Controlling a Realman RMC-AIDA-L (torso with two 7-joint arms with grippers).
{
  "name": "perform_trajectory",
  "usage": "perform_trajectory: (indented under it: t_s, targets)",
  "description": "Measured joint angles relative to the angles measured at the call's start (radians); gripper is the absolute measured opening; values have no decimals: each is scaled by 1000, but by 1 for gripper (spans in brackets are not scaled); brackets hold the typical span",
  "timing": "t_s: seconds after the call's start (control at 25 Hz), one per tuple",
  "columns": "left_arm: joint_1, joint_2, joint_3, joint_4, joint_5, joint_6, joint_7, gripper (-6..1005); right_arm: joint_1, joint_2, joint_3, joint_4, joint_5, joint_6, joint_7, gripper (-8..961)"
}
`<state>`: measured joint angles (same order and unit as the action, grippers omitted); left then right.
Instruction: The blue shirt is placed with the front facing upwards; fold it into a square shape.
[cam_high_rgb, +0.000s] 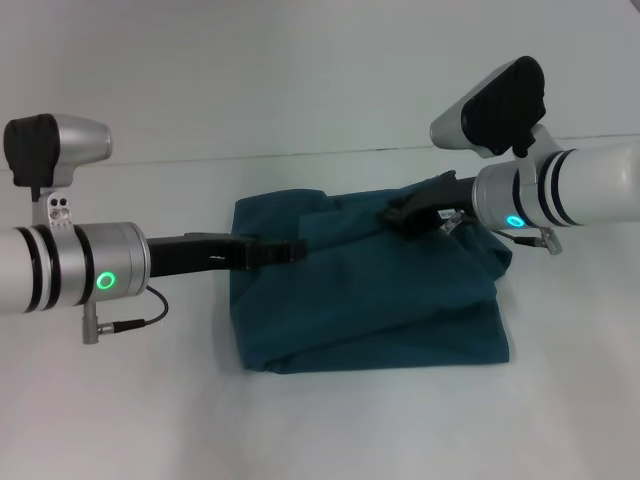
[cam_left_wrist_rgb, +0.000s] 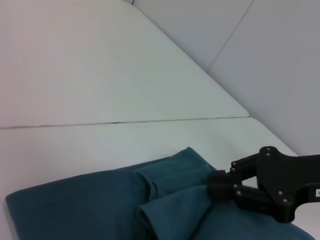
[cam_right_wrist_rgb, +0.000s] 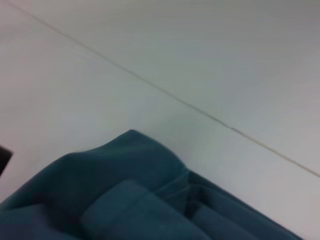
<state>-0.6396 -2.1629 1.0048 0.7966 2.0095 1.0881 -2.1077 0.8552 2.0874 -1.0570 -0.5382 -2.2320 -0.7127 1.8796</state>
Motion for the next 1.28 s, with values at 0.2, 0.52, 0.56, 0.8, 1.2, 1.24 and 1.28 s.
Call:
perform_trajectory:
  t_s: [0.2,0.52,0.56,0.8,1.2,1.24,1.28]
  targets:
    - [0,0,-1,0,0,-1,0,844,0,-1,-2,1,0,14,15,162]
    - [-2,0,-2,1,0,-15,0,844,8,-1,-2,13,0,19,8,3]
    - [-2,0,-2,1,0,-16,1,844,7,-1,-3,12,0,20,8,3]
    - [-2,0,-2,1,0,-16,2,844,-5,1,16,-17,9,44,11,2]
    - [-2,0,-2,1,0,-16,2,844,-92,3,29,-93,130,78,16,3]
    - [-2,0,-2,1,0,-16,2,844,-104,3,28,-100,143,78,16,5]
    - [-3,0,-2,1,0,-16,2,843,-124,3,27,-106,164,78,17,7]
